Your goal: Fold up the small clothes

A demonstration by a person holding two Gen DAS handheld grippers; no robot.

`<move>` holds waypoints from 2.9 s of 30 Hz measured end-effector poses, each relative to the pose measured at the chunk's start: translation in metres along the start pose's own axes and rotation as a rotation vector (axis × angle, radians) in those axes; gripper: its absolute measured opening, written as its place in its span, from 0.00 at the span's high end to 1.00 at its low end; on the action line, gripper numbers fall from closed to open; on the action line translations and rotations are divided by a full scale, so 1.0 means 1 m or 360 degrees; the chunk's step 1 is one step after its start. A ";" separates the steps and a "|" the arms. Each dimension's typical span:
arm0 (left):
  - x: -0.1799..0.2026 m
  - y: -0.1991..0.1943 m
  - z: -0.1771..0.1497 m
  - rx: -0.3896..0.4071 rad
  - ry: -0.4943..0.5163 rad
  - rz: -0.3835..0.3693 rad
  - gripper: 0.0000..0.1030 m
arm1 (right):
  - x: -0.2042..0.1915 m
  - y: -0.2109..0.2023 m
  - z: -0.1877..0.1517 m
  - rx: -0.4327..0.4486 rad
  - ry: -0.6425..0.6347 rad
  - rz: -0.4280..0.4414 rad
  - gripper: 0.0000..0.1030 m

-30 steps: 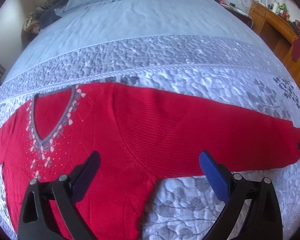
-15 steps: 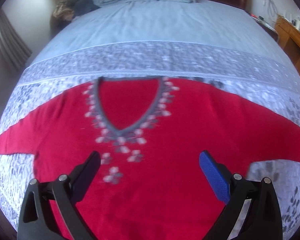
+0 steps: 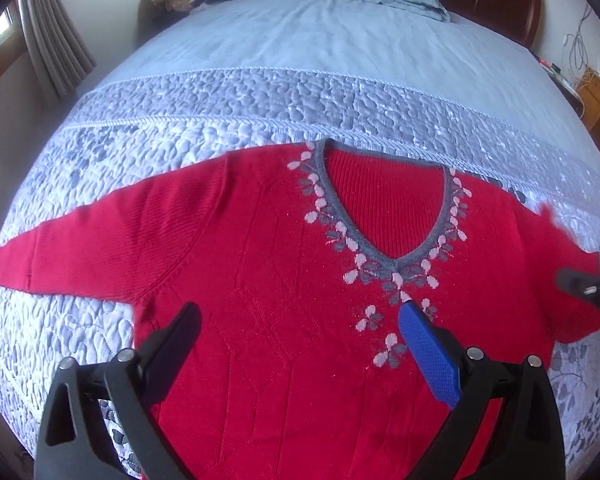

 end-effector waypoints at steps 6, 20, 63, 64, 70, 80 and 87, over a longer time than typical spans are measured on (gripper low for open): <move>0.016 0.008 -0.003 -0.0079 0.0071 -0.0181 0.04 | 0.024 0.008 -0.015 -0.0010 0.0104 0.0038 0.75; 0.117 0.081 -0.019 -0.0566 0.0141 -0.0630 0.26 | 0.124 -0.017 -0.118 0.0083 0.0174 0.0054 0.62; -0.109 0.056 0.040 0.0052 -0.0320 -0.0445 0.80 | 0.152 0.037 -0.028 -0.0057 0.0488 0.0070 0.94; -0.108 0.059 0.041 0.0039 -0.0298 -0.0416 0.76 | 0.154 0.040 -0.028 -0.0077 0.0484 0.0075 0.95; -0.121 0.048 0.040 0.0043 -0.0375 -0.0447 0.74 | 0.143 0.012 -0.013 0.0056 0.0382 -0.0044 0.82; -0.069 0.053 0.065 0.0063 -0.0141 -0.0500 0.66 | 0.126 0.036 0.048 0.0050 0.0375 -0.0084 0.84; -0.081 0.085 0.055 -0.0048 -0.0141 -0.0494 0.72 | 0.134 0.045 0.041 0.0058 0.0427 -0.0128 0.86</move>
Point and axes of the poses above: each gripper's, at about its wrist camera, not at the fingertips, and y roughly the way its jaws point, x to its right, z to its top, the point moved 1 cm from there along y, roughly the way its jaws point, and after that the axes turned 12 degrees about -x, right-handed, at the moved point
